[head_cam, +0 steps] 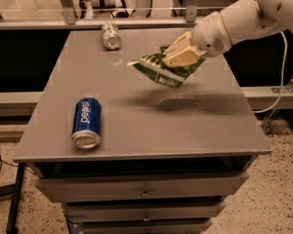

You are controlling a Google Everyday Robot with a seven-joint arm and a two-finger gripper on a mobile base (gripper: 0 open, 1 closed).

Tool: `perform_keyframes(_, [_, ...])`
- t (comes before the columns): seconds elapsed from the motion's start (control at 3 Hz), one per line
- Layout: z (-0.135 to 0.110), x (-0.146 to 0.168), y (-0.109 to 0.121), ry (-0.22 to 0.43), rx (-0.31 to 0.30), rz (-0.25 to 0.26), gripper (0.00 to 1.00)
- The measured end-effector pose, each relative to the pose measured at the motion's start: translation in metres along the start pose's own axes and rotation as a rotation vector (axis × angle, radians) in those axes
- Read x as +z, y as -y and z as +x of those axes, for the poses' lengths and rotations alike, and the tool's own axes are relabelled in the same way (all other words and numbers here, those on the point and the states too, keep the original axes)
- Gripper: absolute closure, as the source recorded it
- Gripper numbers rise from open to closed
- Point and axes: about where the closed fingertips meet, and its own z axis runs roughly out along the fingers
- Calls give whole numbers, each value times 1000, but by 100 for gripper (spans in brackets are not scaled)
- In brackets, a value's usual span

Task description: Move green jalapeno chip bag near pepsi can

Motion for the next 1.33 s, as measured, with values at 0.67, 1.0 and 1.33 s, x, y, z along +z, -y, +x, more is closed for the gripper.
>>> perform_keyframes(0.67, [-16,43,-81,33,-228,-255,100])
perform_keyframes(1.0, [-19,47,-103,42,-346,-339,100])
perform_keyframes(1.33, [-17,52,-120,43,-441,-416,82])
